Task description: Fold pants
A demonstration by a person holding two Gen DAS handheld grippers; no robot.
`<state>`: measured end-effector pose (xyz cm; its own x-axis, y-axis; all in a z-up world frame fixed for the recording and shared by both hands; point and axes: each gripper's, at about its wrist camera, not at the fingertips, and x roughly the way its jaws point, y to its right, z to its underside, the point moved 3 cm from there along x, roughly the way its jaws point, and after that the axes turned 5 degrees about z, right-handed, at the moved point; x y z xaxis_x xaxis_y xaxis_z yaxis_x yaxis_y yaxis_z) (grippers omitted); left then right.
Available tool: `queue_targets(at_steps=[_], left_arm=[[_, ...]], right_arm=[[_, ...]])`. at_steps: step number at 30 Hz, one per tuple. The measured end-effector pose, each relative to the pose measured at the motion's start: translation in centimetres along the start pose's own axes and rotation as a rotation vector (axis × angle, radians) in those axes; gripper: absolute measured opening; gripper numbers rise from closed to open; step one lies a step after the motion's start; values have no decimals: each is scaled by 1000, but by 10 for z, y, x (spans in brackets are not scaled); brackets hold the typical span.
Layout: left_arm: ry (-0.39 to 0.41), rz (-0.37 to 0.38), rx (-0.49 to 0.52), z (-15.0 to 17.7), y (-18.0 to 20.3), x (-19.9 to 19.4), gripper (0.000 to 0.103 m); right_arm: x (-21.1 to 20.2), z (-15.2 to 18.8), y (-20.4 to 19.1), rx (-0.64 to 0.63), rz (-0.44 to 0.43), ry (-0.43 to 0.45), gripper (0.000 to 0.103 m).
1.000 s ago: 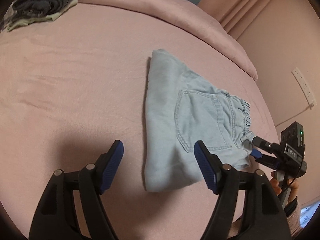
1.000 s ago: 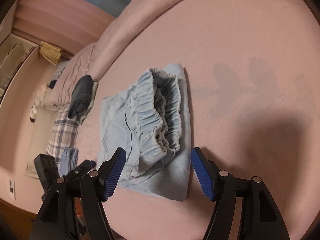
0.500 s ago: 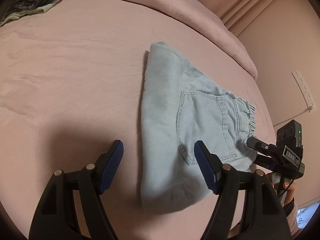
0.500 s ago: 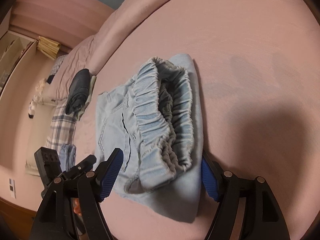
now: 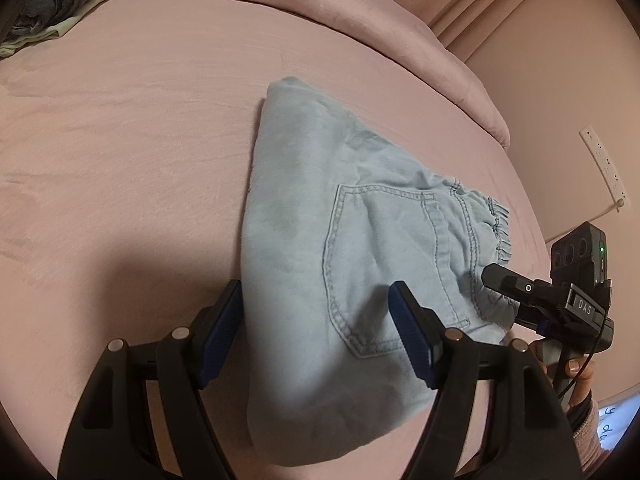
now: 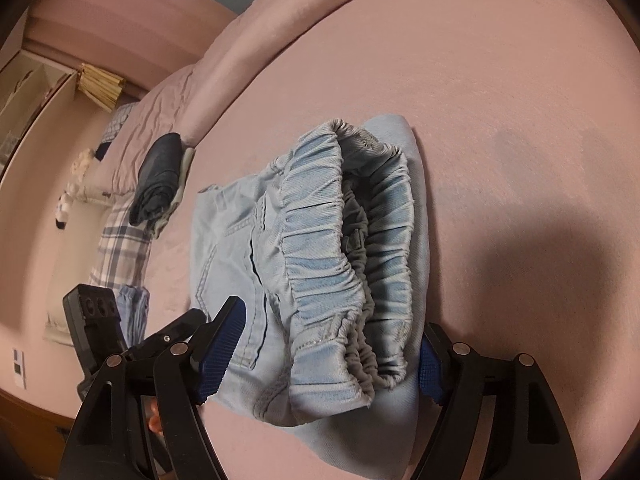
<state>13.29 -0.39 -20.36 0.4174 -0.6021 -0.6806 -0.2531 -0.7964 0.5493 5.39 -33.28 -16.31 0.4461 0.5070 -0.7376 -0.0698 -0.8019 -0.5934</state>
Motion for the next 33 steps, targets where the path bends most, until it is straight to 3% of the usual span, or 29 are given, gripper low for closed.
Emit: queue_targets(at_steps=[7,13,19,33], left_arm=[[1,31,-19,-6,-4,2,73],[7,125,-105,-8,-22,-5,73],[10,154,-142,-8,-30,-7,72],[-22,173,-89,-16,-13,3,73]], right_arm=[[0,-1,0,-1,-2,0,79],[0,-1,0,0,-3,1,79],[0,-3,0,1,-9,1,79],[3,-7,-1,-17,-5,0,79]])
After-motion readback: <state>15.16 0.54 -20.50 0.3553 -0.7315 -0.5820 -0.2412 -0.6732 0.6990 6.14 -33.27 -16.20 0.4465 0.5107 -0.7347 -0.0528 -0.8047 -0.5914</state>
